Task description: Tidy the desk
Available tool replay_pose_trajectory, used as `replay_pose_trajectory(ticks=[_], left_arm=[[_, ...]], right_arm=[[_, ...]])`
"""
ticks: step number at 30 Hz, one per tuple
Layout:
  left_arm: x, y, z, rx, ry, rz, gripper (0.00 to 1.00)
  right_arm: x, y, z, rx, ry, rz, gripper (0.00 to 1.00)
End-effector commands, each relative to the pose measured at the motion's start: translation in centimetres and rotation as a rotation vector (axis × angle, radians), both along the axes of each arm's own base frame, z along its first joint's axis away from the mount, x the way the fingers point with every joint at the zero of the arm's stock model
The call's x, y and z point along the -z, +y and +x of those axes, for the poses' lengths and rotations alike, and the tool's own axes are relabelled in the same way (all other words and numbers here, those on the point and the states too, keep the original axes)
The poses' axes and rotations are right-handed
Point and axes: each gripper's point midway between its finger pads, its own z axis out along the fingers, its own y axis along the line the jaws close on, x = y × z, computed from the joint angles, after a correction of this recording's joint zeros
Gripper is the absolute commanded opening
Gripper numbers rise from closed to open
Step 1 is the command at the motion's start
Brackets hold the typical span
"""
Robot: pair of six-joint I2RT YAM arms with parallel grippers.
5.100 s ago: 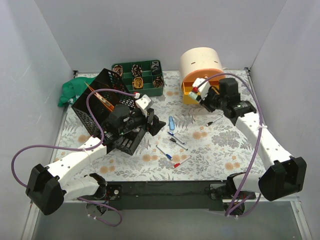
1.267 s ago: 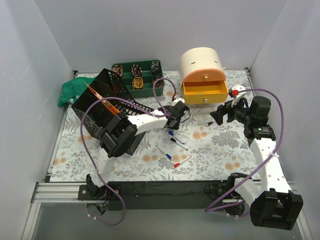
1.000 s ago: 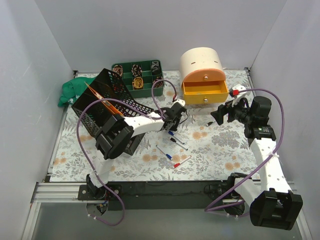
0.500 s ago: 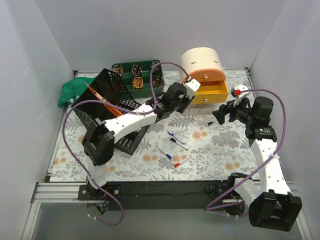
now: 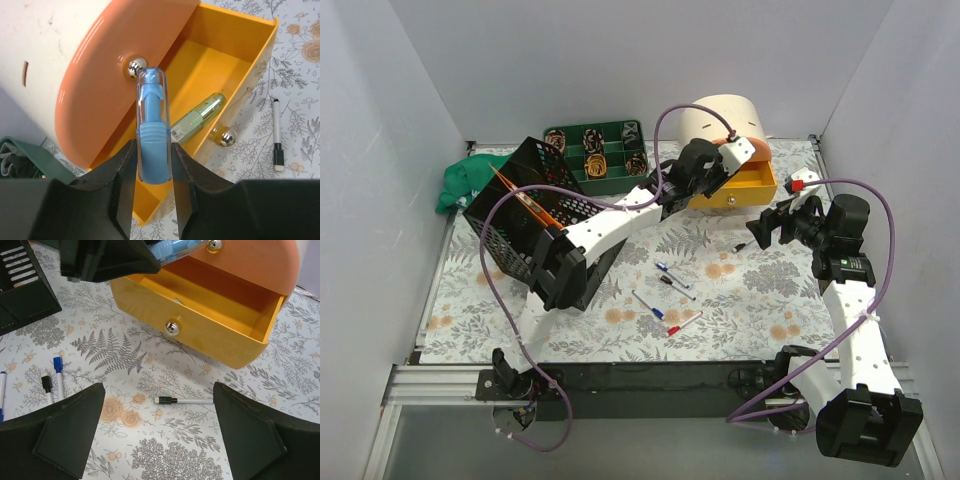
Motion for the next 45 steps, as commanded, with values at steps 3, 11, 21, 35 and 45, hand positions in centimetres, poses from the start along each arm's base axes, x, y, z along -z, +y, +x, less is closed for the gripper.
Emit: replay_pose_trajectory(ticks=[3,11,21,35,45], left_arm=[[-2.3,-0.5,1.8,-0.017,-0.074,-0.049,0.45],[-10.9,1.8,0.0,-0.091,-0.122,-0.302,0.98],[-10.2,10.8,-10.3,-0.066,0.024,-0.479,0.98],[-2.1,16.8,-18.3,0.001,0.158,-0.411,0.98],[-2.9,17.0,-18.7,0.023,0.14,-0.413,0.98]], right_arm=[[-0.9,0.0,0.0,-0.008,-0.047,-0.001,0.98],[-0.3,0.8,-0.6,-0.087,-0.061,-0.034,0.98],[2.5,3.2,-3.0,-0.388,-0.158,-0.153,0.8],[6.0,2.1,0.7,-0.634,-0.212,-0.433,0.29],[8.2,1.2,6.9,-0.582,-0.022,-0.391,0.2]])
